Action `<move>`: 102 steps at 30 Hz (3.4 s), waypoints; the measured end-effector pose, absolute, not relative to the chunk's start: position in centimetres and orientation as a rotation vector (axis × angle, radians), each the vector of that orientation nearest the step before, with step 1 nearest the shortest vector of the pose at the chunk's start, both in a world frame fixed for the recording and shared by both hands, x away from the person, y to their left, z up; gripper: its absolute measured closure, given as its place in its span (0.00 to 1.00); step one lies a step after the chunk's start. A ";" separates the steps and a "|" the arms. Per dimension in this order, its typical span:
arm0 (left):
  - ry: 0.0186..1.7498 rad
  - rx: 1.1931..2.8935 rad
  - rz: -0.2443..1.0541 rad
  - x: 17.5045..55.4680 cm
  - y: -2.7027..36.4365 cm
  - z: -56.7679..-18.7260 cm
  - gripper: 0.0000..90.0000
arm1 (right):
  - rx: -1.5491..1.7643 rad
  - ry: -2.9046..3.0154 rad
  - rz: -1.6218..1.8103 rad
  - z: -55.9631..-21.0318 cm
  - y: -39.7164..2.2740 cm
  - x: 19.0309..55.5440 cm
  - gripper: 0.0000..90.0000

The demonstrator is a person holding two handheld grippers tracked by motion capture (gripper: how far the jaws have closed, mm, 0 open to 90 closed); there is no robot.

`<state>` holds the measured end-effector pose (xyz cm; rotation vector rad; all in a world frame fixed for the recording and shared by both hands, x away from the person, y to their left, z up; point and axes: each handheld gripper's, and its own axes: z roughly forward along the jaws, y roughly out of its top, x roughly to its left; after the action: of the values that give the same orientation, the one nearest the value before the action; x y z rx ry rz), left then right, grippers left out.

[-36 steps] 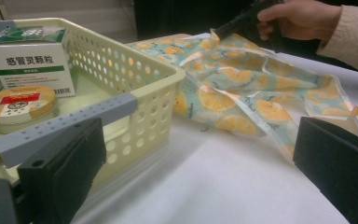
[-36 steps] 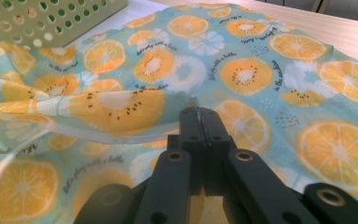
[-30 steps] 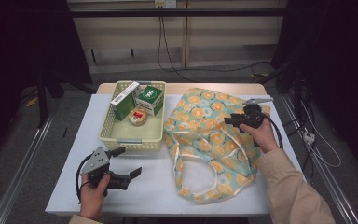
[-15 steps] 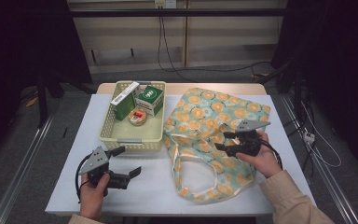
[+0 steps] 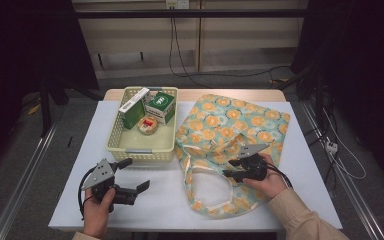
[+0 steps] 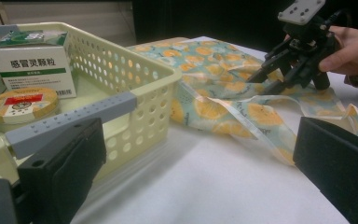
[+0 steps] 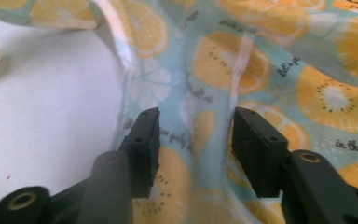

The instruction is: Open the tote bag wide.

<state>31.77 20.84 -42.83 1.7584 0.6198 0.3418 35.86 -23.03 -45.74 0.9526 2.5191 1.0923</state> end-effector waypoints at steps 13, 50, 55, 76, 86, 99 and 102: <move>0.623 1.754 0.331 31.7 20.7 -42.9 0.03 | 0.959 2.502 1.101 -45.9 -23.9 36.5 0.93; 0.623 1.759 0.343 31.7 20.8 -42.9 0.03 | 1.168 2.319 1.174 -41.8 -29.3 44.4 0.99; 0.623 1.760 0.341 31.7 20.9 -42.9 0.03 | 1.186 2.345 1.105 -43.1 -29.5 45.1 0.97; 0.628 1.766 0.325 31.8 20.7 -43.1 0.03 | 1.048 2.485 1.081 -45.8 -25.5 43.7 0.38; 0.627 1.766 0.325 31.8 20.6 -43.1 0.03 | 0.953 2.562 1.065 -46.0 -24.0 42.0 0.21; 0.623 1.767 0.330 31.9 20.5 -43.1 0.03 | 1.089 2.439 1.005 -46.3 -25.8 43.7 0.24; 0.621 1.769 0.331 31.9 20.5 -43.1 0.03 | 1.114 2.399 1.029 -46.4 -26.6 44.2 0.39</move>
<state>31.87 20.53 -43.06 1.7690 0.6205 0.3308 44.19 -26.59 -46.41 1.1140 2.3992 1.0288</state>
